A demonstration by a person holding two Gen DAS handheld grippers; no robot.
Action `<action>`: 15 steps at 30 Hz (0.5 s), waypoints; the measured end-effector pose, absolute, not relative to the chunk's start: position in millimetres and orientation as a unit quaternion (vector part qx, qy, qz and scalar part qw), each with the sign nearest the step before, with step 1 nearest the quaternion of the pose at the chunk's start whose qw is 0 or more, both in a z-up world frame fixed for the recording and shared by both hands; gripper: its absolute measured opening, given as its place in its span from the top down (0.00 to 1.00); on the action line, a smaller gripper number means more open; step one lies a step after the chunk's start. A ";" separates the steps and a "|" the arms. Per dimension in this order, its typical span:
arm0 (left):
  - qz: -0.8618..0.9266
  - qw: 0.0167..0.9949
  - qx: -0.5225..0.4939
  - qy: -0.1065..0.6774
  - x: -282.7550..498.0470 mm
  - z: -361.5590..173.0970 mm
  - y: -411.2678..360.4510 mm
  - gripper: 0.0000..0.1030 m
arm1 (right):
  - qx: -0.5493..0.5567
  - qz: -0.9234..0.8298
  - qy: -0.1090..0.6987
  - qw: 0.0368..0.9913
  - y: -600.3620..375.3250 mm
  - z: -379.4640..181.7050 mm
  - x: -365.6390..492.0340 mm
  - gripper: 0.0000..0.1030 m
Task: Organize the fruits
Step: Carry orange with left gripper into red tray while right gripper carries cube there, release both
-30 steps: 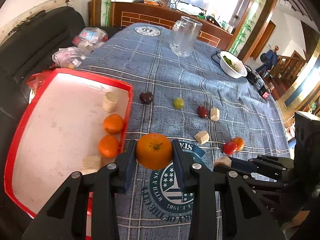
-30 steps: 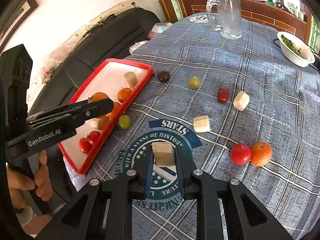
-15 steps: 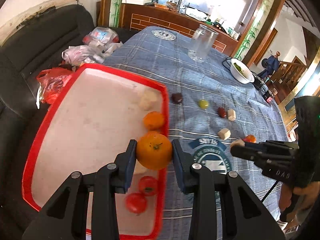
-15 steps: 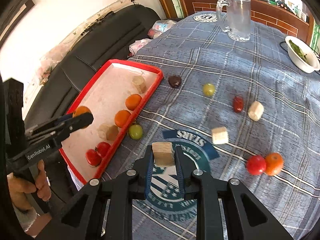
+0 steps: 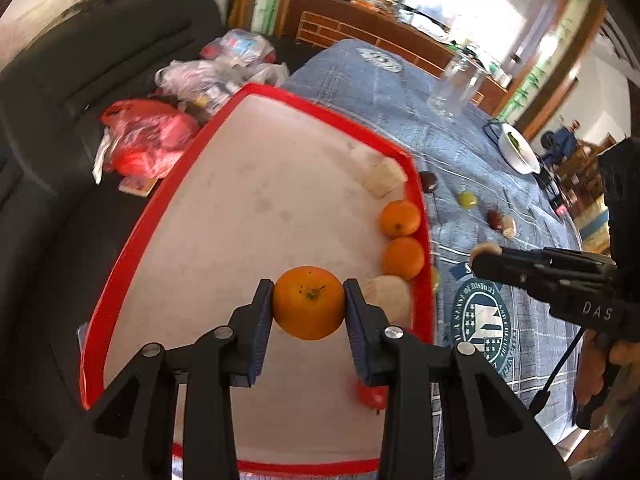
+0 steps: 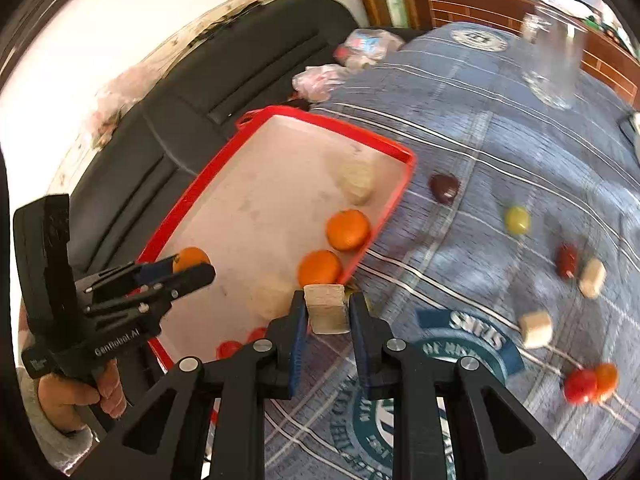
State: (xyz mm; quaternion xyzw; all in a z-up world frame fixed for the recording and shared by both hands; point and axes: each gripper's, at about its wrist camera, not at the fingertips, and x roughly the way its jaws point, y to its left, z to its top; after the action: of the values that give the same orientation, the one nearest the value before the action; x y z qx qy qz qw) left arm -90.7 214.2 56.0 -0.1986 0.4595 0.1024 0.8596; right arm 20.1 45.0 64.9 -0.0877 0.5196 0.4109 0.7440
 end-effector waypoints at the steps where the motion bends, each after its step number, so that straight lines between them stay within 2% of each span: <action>1: 0.105 0.858 -0.208 0.458 -94.4 54.6 215.6 0.69 | -0.088 0.413 0.520 0.742 48.3 64.5 20.2 0.80; 15: 0.101 0.848 -0.206 0.478 -88.8 40.0 216.4 0.69 | -0.112 0.437 0.529 0.719 123.6 42.8 35.2 0.80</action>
State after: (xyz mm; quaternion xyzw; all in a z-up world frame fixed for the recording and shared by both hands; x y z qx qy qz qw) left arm -88.8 216.4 40.0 -0.2059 0.4777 0.1013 0.8480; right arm 35.2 123.6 42.8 -0.1119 0.5289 0.4366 0.7191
